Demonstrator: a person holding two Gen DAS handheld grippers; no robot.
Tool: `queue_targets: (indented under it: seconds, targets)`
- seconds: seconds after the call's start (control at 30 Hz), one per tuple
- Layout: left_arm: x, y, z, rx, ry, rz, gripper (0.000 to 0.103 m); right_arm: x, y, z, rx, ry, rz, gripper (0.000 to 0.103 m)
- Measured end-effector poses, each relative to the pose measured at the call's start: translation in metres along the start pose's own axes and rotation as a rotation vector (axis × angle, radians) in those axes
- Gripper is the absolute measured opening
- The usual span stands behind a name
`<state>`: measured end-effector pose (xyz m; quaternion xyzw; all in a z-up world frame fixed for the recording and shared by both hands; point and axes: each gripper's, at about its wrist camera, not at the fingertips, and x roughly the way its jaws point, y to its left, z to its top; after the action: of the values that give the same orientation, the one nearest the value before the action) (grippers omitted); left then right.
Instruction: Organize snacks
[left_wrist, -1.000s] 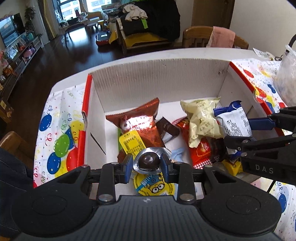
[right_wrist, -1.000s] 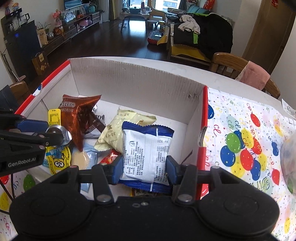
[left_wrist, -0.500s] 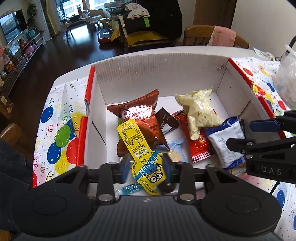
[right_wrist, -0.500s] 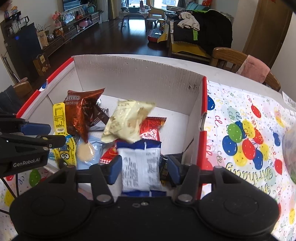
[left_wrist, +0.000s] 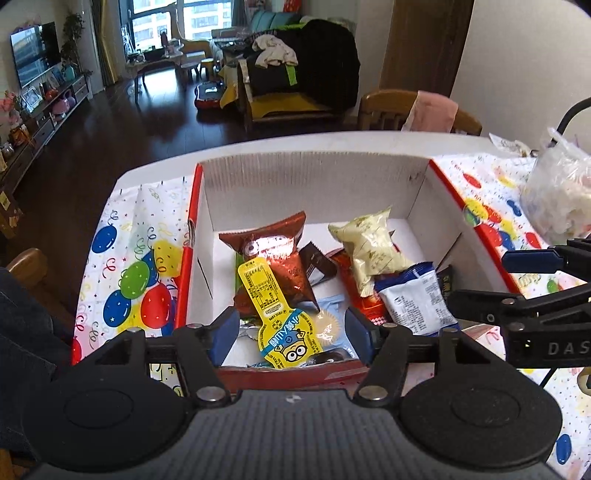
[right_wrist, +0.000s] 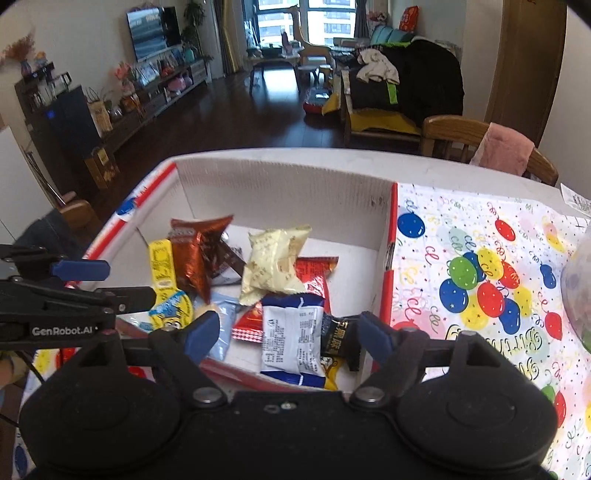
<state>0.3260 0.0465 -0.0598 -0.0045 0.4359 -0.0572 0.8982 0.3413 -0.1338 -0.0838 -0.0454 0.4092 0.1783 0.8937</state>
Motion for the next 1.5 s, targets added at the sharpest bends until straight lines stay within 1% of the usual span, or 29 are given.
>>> queue_targets:
  seconds: [0.1, 0.27, 0.37, 0.43, 0.47, 0.53, 0.73, 0.8, 0.9, 1.03, 1.17, 1.23, 1.37, 1.5]
  targets:
    - [-0.012, 0.000, 0.000, -0.006, -0.028, -0.006, 0.067, -0.014, 0.003, 0.000, 0.000, -0.035, 0.018, 0.089]
    - [-0.032, -0.002, 0.001, -0.004, -0.065, -0.023, 0.068, -0.035, 0.008, 0.001, -0.004, -0.086, 0.034, 0.090]
    - [-0.043, -0.002, 0.000, -0.015, -0.086, -0.042, 0.075, -0.046, 0.010, 0.000, -0.003, -0.115, 0.043, 0.091]
    - [-0.050, -0.002, -0.001, -0.020, -0.101, -0.041, 0.077, -0.054, 0.010, -0.002, 0.004, -0.138, 0.056, 0.095]
    - [-0.054, -0.002, -0.002, -0.019, -0.109, -0.038, 0.078, -0.057, 0.010, -0.003, 0.009, -0.149, 0.061, 0.103]
    - [-0.060, -0.002, -0.004, -0.021, -0.121, -0.040, 0.079, -0.065, 0.010, -0.006, 0.016, -0.173, 0.069, 0.103]
    - [-0.078, 0.000, -0.009, -0.039, -0.153, -0.069, 0.088, -0.078, 0.013, -0.010, 0.011, -0.194, 0.064, 0.103]
    - [-0.084, -0.001, -0.011, -0.041, -0.163, -0.076, 0.096, -0.081, 0.014, -0.012, 0.011, -0.200, 0.063, 0.103]
    - [-0.090, -0.003, -0.016, -0.041, -0.178, -0.094, 0.100, -0.086, 0.016, -0.016, 0.007, -0.210, 0.061, 0.103]
    - [-0.095, -0.008, -0.021, -0.031, -0.181, -0.081, 0.100, -0.090, 0.019, -0.021, 0.002, -0.218, 0.050, 0.103]
    - [-0.098, -0.010, -0.026, -0.031, -0.175, -0.084, 0.100, -0.094, 0.019, -0.024, 0.018, -0.232, 0.048, 0.103]
    - [-0.099, -0.011, -0.027, -0.026, -0.170, -0.068, 0.100, -0.096, 0.018, -0.025, 0.024, -0.238, 0.047, 0.103]
    - [-0.104, -0.014, -0.030, -0.015, -0.191, -0.051, 0.100, -0.096, 0.017, -0.026, 0.033, -0.239, 0.047, 0.103]
    - [-0.108, -0.016, -0.031, -0.014, -0.198, -0.051, 0.100, -0.096, 0.016, -0.029, 0.037, -0.235, 0.043, 0.103]
